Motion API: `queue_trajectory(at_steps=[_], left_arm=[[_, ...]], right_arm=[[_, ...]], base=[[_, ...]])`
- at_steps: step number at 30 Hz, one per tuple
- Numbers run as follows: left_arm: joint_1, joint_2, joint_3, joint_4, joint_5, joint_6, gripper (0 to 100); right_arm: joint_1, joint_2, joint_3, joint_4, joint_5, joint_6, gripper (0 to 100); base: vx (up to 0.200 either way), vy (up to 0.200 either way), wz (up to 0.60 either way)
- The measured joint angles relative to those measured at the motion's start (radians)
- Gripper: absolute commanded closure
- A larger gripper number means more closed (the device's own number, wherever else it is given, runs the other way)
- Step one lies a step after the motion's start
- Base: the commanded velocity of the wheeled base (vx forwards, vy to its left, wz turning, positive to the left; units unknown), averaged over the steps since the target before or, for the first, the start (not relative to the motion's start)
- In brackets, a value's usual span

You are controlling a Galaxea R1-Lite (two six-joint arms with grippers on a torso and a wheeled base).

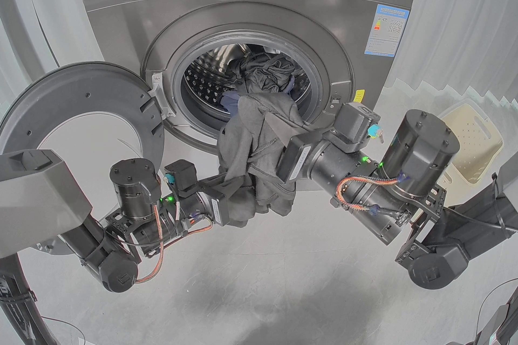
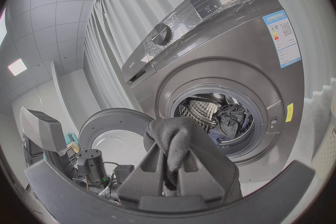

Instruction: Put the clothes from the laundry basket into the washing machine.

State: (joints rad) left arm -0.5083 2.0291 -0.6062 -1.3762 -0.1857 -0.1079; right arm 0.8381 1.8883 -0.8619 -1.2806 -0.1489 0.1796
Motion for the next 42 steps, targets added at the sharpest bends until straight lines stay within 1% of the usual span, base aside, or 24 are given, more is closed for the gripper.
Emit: queue_trajectory(at_steps=[6,15,19,24,28,29,31,36,42], left_arm=[[0.013,-0.021,0.046,-0.087,0.003,0.001,100],[0.018,-0.171,0.236,-0.158,-0.018,0.004,100],[0.023,-0.235,0.266,-0.169,-0.046,0.003,100],[0.025,-0.293,0.279,-0.172,-0.117,-0.004,100],[0.021,-0.32,0.28,-0.171,-0.126,-0.005,100],[0.02,-0.324,0.278,-0.171,-0.126,-0.006,100],[0.02,-0.331,0.275,-0.172,-0.126,-0.01,100],[0.02,-0.352,0.26,-0.172,-0.125,-0.045,100],[0.017,-0.375,0.239,-0.172,-0.124,-0.069,100]], right_arm=[[-0.018,0.0,0.016,-0.001,0.0,-0.001,100],[-0.065,0.0,0.059,-0.023,0.0,-0.005,100],[-0.096,0.0,0.083,-0.03,-0.001,-0.006,100],[-0.114,0.007,0.121,-0.052,0.001,-0.007,100],[-0.11,0.024,0.134,-0.061,0.001,-0.008,100],[-0.109,0.028,0.134,-0.063,0.001,-0.008,0],[-0.107,0.035,0.135,-0.066,0.001,-0.008,0],[-0.106,0.053,0.152,-0.063,0.0,-0.007,0],[-0.106,0.068,0.229,-0.051,0.0,-0.012,0]], base=[[0.0,0.0,0.0],[0.0,0.0,0.0],[0.0,0.0,0.0],[0.0,0.0,0.0],[0.0,0.0,0.0],[0.0,0.0,0.0],[0.0,0.0,0.0],[0.0,0.0,0.0],[0.0,0.0,0.0]])
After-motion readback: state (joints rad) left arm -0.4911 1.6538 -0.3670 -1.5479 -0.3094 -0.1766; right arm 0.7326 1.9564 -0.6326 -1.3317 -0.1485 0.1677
